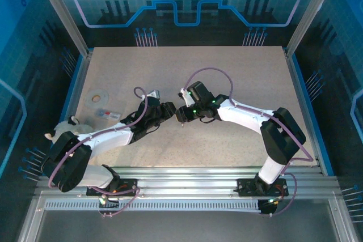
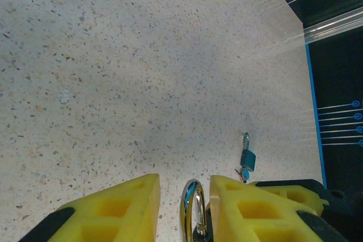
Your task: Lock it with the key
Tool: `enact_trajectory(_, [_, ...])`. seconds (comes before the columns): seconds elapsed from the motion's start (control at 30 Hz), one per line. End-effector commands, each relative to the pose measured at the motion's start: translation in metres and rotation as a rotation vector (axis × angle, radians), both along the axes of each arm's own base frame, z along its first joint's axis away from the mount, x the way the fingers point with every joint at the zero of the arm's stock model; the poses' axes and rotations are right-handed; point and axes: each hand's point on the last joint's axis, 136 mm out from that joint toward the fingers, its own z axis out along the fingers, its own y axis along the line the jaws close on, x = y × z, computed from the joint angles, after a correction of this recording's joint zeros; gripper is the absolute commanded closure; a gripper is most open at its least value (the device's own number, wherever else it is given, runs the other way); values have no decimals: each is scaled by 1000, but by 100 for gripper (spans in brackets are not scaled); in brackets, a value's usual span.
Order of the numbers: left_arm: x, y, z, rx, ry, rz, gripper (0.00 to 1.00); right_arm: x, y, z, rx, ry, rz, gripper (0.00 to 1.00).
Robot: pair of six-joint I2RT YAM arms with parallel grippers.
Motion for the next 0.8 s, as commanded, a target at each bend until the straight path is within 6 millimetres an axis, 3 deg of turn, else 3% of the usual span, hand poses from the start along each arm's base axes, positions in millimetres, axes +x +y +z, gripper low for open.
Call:
enact_trajectory(0.0, [2,-7,5,-25,-9,-14,74,-4,10,18,51,-45,32,65])
enact_trajectory(0.57, [1,-8,5,-26,-2,-24,88,-8,15,17,54,-46,50,65])
enact_trajectory(0.77, [0,-8,5,-26,0,-25,97,-8,16,15,52,-44,52,65])
